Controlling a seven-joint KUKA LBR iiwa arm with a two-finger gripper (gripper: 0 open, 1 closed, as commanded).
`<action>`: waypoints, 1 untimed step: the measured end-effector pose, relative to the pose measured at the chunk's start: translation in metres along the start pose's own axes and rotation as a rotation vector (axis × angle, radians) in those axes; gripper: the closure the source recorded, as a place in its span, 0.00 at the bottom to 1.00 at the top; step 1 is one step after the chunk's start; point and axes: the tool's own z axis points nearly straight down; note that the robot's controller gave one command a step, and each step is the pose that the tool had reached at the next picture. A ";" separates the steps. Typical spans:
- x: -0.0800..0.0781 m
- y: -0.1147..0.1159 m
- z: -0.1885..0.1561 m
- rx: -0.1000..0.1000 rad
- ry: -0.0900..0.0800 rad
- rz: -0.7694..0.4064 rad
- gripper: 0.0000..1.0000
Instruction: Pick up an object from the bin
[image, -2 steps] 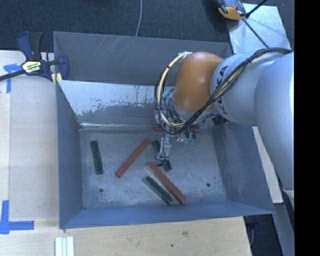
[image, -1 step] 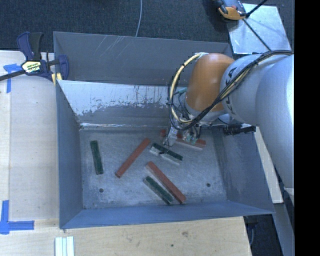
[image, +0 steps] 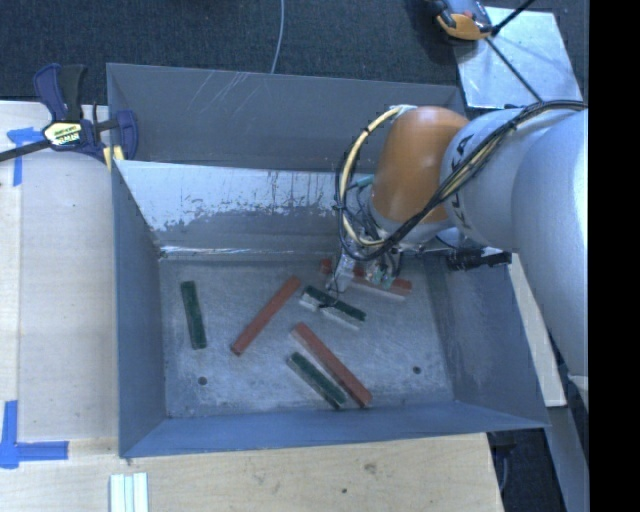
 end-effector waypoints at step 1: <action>0.001 -0.008 -0.046 0.006 0.015 -0.016 1.00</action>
Offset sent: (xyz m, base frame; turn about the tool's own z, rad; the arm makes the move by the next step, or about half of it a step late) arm -0.0031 -0.0077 -0.0053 0.0381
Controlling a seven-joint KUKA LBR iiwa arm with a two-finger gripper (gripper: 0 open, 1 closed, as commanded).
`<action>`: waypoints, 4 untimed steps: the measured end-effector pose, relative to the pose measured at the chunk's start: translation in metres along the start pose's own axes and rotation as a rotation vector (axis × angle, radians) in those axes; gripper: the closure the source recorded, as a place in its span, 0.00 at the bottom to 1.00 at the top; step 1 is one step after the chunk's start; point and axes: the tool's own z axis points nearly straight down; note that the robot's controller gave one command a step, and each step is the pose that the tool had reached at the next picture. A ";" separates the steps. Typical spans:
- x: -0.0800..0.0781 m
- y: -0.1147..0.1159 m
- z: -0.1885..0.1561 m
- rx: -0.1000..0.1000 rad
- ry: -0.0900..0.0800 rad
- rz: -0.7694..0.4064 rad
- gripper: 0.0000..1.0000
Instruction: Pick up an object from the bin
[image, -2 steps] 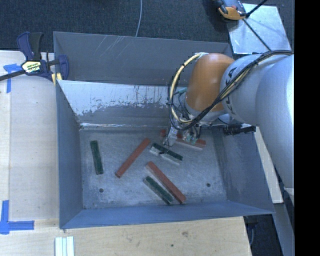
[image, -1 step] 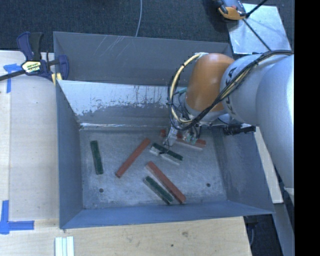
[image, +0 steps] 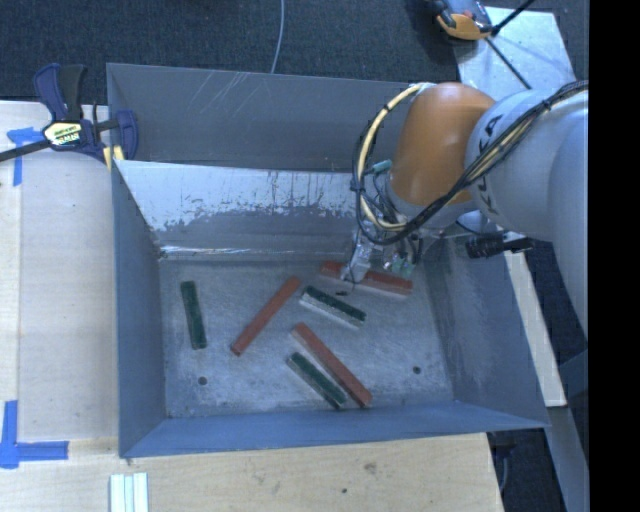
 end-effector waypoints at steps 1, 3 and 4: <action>-0.001 -0.001 0.050 0.000 0.002 0.050 0.00; -0.004 0.000 0.048 -0.003 -0.010 0.049 1.00; -0.004 0.002 -0.088 -0.002 -0.005 0.020 1.00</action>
Offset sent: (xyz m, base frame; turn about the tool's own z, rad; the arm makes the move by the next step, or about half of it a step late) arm 0.0000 0.0000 0.0000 0.0000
